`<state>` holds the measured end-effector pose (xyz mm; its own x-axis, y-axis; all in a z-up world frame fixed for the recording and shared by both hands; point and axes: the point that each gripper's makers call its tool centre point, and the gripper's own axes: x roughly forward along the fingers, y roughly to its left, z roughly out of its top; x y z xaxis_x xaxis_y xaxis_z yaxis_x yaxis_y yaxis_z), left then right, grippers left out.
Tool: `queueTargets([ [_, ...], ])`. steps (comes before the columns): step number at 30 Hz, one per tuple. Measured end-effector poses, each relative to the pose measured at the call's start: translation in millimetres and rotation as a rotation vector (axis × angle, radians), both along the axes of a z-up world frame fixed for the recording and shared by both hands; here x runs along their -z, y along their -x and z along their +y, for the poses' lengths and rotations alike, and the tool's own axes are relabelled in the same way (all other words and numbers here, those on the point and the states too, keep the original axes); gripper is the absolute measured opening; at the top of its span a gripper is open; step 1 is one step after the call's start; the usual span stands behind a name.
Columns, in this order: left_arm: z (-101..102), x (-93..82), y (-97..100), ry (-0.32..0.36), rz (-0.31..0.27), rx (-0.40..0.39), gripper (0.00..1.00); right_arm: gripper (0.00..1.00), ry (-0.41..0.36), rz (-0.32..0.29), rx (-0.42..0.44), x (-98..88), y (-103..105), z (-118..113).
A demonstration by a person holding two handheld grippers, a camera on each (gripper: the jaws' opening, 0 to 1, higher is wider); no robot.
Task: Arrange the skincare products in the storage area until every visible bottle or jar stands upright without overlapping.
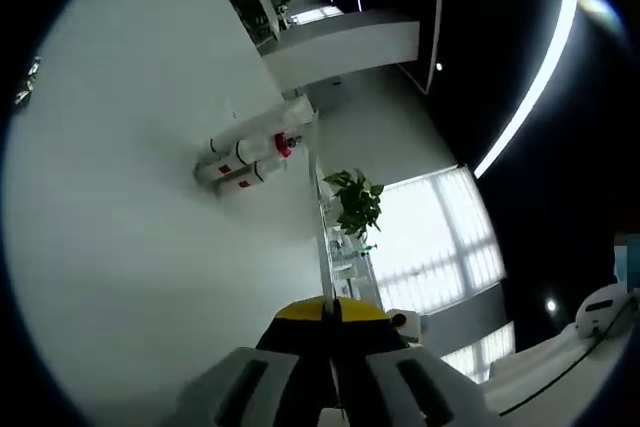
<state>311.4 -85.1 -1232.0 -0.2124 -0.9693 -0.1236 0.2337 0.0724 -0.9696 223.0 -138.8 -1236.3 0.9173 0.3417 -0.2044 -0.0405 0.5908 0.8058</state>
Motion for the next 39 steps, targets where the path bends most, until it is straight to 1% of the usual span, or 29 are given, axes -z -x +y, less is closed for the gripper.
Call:
queueTargets([
  [2, 0, 4.5, -3.3, -0.012, 0.0, 0.001, 0.01, 0.64, 0.077, 0.033, 0.004, 5.5, 4, -3],
  [5, -2, 8.3, -6.5, -0.021, 0.0, 0.002, 0.01, 0.69, 0.136, 0.072, 0.001, 11.1, 8, -4],
  [7, -3, 10.0, -8.4, -0.025, 0.001, 0.005, 0.01, 0.75, 0.185, 0.125, 0.024, 16.7, 12, -7],
  [9, -5, 10.5, -9.1, -0.026, 0.001, 0.009, 0.01, 0.8, 0.2, 0.125, 0.043, 15.1, 11, -9],
  [11, -7, 11.9, -10.7, -0.029, -0.002, 0.012, 0.01, 0.82, 0.178, 0.129, 0.046, 14.3, 12, -7],
  [13, -9, 12.5, -11.9, -0.03, -0.002, 0.016, 0.01, 0.86, 0.177, 0.134, 0.049, 14.0, 13, -6],
  [14, -9, 13.1, -13.5, -0.032, -0.004, 0.018, 0.01, 0.88, 0.185, 0.148, 0.055, 16.1, 14, -5],
  [15, -10, 13.6, -14.2, -0.033, -0.004, 0.02, 0.01, 0.93, 0.19, 0.162, 0.054, 18.1, 14, -4],
  [17, -11, 15.5, -17.2, -0.039, -0.009, 0.021, 0.01, 0.98, 0.195, 0.178, 0.032, 21.4, 15, 2],
  [20, -12, 19.1, -23.4, -0.048, -0.007, 0.017, 0.01, 0.98, 0.212, 0.202, 0.007, 26.8, 17, 6],
  [22, -13, 21.6, -28.4, -0.054, -0.007, 0.017, 0.01, 0.92, 0.237, 0.209, -0.014, 28.3, 19, 9],
  [23, -13, 22.5, -30.4, -0.057, -0.008, 0.015, 0.01, 0.86, 0.25, 0.214, -0.03, 29.4, 22, 9],
  [24, -13, 24.0, -33.7, -0.062, -0.008, 0.013, 0.01, 0.73, 0.322, 0.228, -0.057, 34.0, 27, 6],
  [25, -14, 25.2, -37.1, -0.065, -0.009, 0.012, 0.01, 0.65, 0.411, 0.213, -0.062, 34.8, 29, 0],
  [26, -14, 26.1, -39.5, -0.067, -0.01, 0.01, 0.01, 0.6, 0.431, 0.215, -0.055, 35.2, 30, -2],
  [27, -14, 27.1, -42.4, -0.07, -0.009, 0.007, 0.01, 0.59, 0.397, 0.22, -0.041, 34.8, 30, -2],
  [29, -14, 28.9, -47.4, -0.074, -0.009, 0.003, 0.01, 0.59, 0.342, 0.228, -0.016, 34.4, 31, -4],
  [30, -14, 30.1, -49.6, -0.077, -0.01, 0.002, 0.01, 0.53, 0.347, 0.231, -0.008, 34.8, 32, -6],
  [31, -15, 32.0, -52.5, -0.083, -0.009, 0.001, 0.01, 0.46, 0.368, 0.232, 0.003, 34.9, 33, -10],
  [32, -16, 33.9, -54.6, -0.089, -0.01, 0.001, 0.01, 0.39, 0.408, 0.244, 0.035, 36.2, 35, -20],
  [33, -16, 35.6, -56.5, -0.094, -0.011, 0.002, 0.01, 0.32, 0.42, 0.241, 0.051, 35.8, 36, -24],
  [35, -18, 38.1, -59.9, -0.101, -0.01, 0.001, 0.01, 0.32, 0.377, 0.254, 0.071, 36.6, 38, -26],
  [36, -19, 39.4, -61.6, -0.104, -0.009, 0.001, 0.01, 0.27, 0.376, 0.26, 0.07, 37.4, 39, -28],
  [38, -21, 42.6, -67.4, -0.111, -0.009, 0.0, 0.01, 0.14, 0.441, 0.284, 0.08, 40.2, 43, -36],
  [39, -21, 43.8, -70.4, -0.113, -0.009, -0.005, 0.01, 0.12, 0.446, 0.286, 0.081, 40.3, 43, -36],
])
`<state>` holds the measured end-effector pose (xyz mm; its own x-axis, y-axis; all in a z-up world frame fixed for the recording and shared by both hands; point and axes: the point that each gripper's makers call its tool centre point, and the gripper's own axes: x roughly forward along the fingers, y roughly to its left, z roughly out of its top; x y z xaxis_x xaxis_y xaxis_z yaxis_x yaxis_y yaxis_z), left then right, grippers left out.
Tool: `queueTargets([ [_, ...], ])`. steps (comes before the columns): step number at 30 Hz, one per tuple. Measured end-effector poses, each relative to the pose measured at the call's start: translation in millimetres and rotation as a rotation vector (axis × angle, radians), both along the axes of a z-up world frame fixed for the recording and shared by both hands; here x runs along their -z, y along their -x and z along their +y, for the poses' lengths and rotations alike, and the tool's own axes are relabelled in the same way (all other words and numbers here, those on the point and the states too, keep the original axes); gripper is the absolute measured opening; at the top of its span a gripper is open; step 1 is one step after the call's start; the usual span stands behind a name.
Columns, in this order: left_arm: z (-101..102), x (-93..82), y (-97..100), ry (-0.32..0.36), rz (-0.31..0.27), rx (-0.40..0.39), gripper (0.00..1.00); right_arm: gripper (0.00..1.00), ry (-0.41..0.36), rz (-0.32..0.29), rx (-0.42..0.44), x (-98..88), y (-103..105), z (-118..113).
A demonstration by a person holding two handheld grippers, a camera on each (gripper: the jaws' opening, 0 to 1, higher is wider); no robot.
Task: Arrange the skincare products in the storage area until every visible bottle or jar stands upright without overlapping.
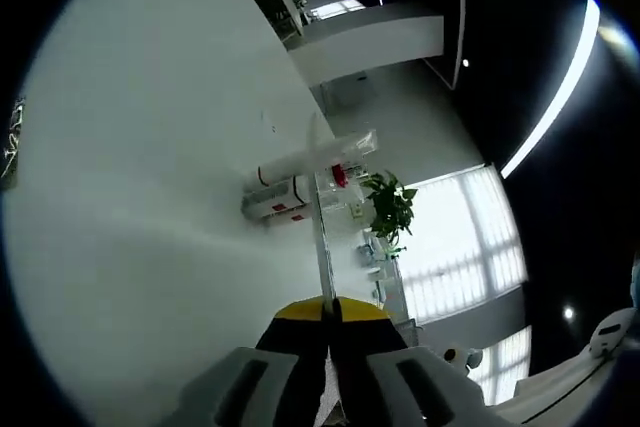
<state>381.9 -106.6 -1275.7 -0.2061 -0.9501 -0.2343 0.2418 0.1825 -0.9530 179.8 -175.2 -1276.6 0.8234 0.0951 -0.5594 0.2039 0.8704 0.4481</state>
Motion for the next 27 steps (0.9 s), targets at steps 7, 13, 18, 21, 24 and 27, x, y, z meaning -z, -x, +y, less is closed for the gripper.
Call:
queueTargets([
  [7, -9, 9.9, -27.0, -0.028, -0.006, -0.015, 0.01, 0.0, -0.092, -0.012, 0.015, 2.1, -3, 0],
  [13, -17, 22.7, -40.3, -0.062, -0.007, -0.005, 0.01, 0.0, -0.024, -0.048, 0.003, 1.4, -6, -2],
  [18, -26, 34.1, -48.9, -0.084, 0.005, -0.006, 0.01, 0.0, -0.061, -0.051, 0.042, 3.6, -9, -5],
  [21, -33, 38.9, -56.9, -0.084, 0.022, -0.018, 0.01, 0.0, -0.065, -0.043, 0.05, 4.4, -8, -5],
  [24, -40, 45.4, -64.9, -0.098, 0.022, -0.021, 0.01, 0.0, -0.081, -0.048, 0.063, 4.1, -9, -6],
  [27, -45, 55.0, -72.9, -0.133, 0.015, -0.016, 0.01, 0.01, -0.084, -0.045, 0.076, 4.9, -8, -8],
])
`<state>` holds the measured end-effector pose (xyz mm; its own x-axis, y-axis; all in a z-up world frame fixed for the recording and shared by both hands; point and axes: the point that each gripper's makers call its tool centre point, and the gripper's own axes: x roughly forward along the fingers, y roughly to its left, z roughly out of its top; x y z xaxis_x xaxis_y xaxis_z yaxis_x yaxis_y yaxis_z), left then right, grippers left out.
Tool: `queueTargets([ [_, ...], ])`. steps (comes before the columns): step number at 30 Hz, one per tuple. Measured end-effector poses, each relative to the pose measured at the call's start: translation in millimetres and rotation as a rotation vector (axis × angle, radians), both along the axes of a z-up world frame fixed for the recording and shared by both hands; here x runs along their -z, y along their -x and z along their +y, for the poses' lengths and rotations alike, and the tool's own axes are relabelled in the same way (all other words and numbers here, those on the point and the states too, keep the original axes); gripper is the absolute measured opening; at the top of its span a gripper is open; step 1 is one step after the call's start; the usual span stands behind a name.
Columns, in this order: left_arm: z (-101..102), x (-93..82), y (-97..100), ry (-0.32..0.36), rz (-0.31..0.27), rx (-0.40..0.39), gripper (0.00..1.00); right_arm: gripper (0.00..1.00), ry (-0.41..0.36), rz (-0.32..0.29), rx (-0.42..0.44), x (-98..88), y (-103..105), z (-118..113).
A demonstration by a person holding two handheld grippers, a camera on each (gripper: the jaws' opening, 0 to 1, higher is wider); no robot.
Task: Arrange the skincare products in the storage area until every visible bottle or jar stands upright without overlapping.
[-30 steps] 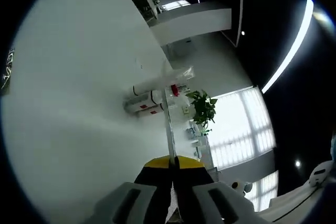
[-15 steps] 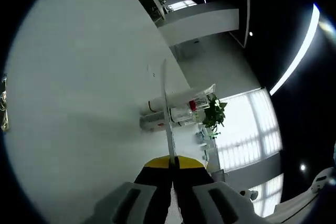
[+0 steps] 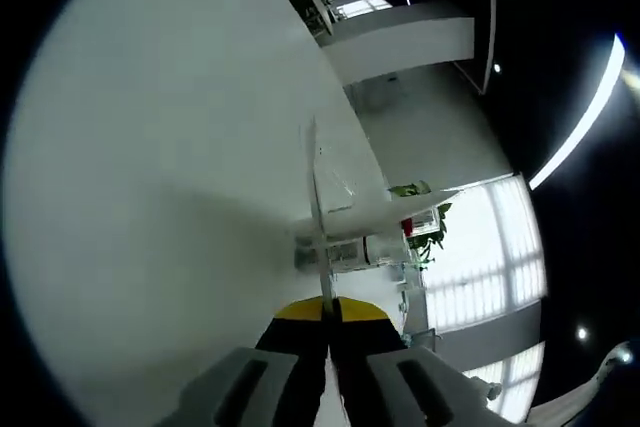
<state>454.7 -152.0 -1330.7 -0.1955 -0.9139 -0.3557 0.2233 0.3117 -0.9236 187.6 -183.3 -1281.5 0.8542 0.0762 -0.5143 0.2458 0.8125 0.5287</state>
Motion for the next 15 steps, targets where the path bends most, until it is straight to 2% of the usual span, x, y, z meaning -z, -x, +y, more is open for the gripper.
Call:
queueTargets([
  [6, -10, 9.4, -7.9, -0.032, -0.015, 0.024, 0.01, 0.01, -0.006, 0.013, 0.014, 4.1, 2, -3],
  [15, -14, 27.1, -9.2, -0.102, -0.042, 0.078, 0.01, 0.01, -0.007, 0.018, 0.017, 4.5, 1, -2],
])
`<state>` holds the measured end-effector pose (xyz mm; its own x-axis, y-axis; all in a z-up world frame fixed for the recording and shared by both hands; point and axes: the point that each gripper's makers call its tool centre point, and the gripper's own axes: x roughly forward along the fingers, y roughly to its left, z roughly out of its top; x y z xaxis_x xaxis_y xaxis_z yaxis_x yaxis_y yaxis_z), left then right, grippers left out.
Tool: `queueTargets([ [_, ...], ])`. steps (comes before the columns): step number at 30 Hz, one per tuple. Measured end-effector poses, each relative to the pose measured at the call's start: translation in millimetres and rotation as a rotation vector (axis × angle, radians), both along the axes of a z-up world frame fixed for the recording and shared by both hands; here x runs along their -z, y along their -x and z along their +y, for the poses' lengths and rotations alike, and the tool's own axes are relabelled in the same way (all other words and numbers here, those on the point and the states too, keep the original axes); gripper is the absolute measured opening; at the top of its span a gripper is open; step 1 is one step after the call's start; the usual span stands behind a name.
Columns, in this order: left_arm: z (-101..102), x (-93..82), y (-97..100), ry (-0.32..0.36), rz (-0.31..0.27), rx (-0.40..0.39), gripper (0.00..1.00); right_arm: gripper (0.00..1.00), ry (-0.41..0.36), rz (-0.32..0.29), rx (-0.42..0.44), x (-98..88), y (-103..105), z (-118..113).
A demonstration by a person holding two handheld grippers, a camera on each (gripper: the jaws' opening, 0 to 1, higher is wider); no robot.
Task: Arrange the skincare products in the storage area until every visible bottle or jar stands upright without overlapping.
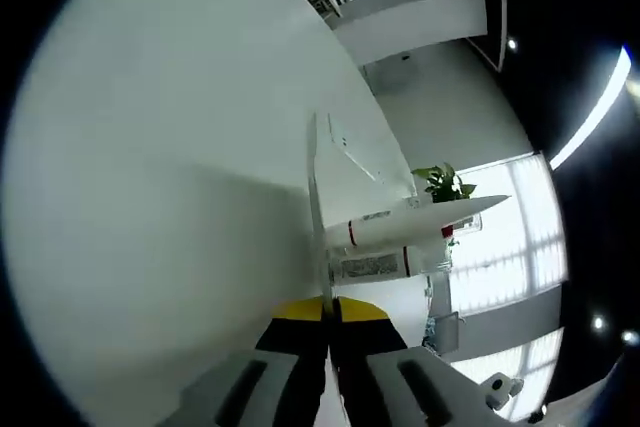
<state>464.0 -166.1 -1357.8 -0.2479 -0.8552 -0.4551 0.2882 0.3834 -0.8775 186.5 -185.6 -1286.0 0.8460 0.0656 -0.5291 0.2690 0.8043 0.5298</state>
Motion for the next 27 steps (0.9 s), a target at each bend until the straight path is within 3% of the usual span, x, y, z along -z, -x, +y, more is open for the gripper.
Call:
queueTargets([
  [8, -1, 10.4, -1.0, -0.039, -0.003, -0.001, 0.02, 0.01, 0.002, 0.011, 0.015, 0.2, 6, -1],
  [11, -1, 14.9, -4.3, -0.067, 0.0, -0.036, 0.02, 0.01, 0.002, 0.019, 0.021, 1.8, 9, -1],
  [27, 8, 22.1, -7.0, -0.216, -0.13, 0.019, 0.11, 0.01, 0.012, 0.006, 0.011, -2.3, 7, -1],
])
